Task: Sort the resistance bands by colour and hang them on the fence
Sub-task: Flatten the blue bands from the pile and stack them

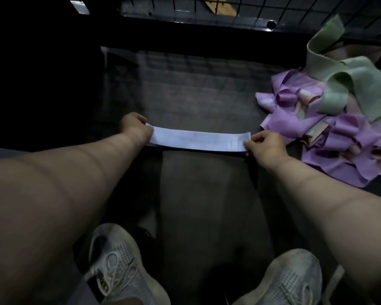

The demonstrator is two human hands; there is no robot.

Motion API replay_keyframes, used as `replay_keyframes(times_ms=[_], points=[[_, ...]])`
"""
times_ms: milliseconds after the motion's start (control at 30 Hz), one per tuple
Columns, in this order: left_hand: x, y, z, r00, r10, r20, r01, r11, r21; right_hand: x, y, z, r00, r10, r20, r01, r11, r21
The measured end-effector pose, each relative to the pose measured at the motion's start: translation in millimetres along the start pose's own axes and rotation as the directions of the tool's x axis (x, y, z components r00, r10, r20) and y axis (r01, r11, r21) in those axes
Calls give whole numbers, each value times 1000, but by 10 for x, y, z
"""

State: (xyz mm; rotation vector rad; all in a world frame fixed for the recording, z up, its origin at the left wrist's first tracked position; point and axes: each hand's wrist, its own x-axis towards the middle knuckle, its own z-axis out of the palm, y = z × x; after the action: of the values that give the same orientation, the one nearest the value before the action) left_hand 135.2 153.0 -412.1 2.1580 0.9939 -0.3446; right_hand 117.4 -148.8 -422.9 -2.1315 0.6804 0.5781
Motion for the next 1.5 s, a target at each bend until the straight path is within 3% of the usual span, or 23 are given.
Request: replay_keyframes(times_ms=[100, 200, 267, 333, 400, 467, 567, 700, 767, 800, 867, 933, 1000, 1067, 1200, 1300, 1333, 1367, 1400, 1467, 1500], points=[[64, -22, 26, 998, 58, 27, -61, 993, 105, 40, 39, 12, 999, -50, -18, 46, 981, -190], [48, -95, 66, 986, 165, 26, -163, 917, 365, 27, 32, 34, 997, -65, -41, 48, 940, -338], [-8, -124, 58, 928, 361, 94, -350, 754, 555, 7, 18, 42, 976, -218, -29, 184, 884, -430], [-40, -150, 45, 775, 527, 348, -616, 510, 600, 8, 3, 32, 915, -384, 124, 378, 710, -594], [-28, -166, 48, 654, 530, 540, -742, 313, 592, 43, -25, 8, 869, -405, 285, 484, 577, -658], [0, -165, 73, 659, 510, 554, -734, 272, 623, 91, -46, 9, 852, -389, 349, 517, 530, -672], [29, -131, 118, 699, 521, 490, -688, 303, 659, 140, -64, 27, 830, -410, 378, 550, 494, -673], [16, -133, 90, 702, 495, 512, -691, 298, 659, 153, -68, 12, 831, -387, 399, 553, 498, -668], [-30, -173, 66, 727, 482, 489, -672, 354, 650, 109, -25, 23, 860, -385, 336, 508, 571, -645], [-61, -192, 62, 768, 481, 422, -628, 442, 640, 68, 3, 43, 883, -399, 249, 463, 644, -609], [-127, -208, 70, 906, 392, 158, -413, 740, 531, -22, 49, 84, 930, -368, 15, 330, 815, -476], [-156, -210, 104, 991, 122, -61, -106, 970, 217, -51, 74, 135, 969, -197, -147, 147, 944, -297], [-143, -213, 170, 991, -104, -86, 97, 992, -84, -19, 90, 191, 985, -4, -171, -26, 984, -175], [-134, -218, 223, 984, -168, -67, 151, 968, -201, 29, 95, 241, 984, 84, -154, -105, 986, -127], [-101, -262, 240, 981, -169, -92, 148, 968, -203, 35, 85, 274, 986, 59, -153, -80, 987, -136], [-110, -315, 170, 995, -34, -95, 37, 999, 30, -53, 56, 239, 973, -102, -206, 33, 948, -317], [-124, -333, 137, 991, 113, -73, -96, 974, 206, -82, 34, 236, 952, -248, -179, 144, 880, -453], [-132, -343, 102, 956, 292, 11, -273, 881, 386, -100, 13, 239, 915, -396, -79, 280, 762, -584], [-120, -339, 74, 877, 454, 156, -464, 721, 514, -102, -10, 248, 866, -494, 74, 411, 620, -668], [-70, -276, 46, 673, 577, 463, -722, 374, 583, -62, -77, 268, 786, -519, 335, 580, 433, -690], [-48, -233, 50, 618, 564, 547, -768, 286, 572, -35, -112, 284, 774, -492, 398, 609, 407, -681]])
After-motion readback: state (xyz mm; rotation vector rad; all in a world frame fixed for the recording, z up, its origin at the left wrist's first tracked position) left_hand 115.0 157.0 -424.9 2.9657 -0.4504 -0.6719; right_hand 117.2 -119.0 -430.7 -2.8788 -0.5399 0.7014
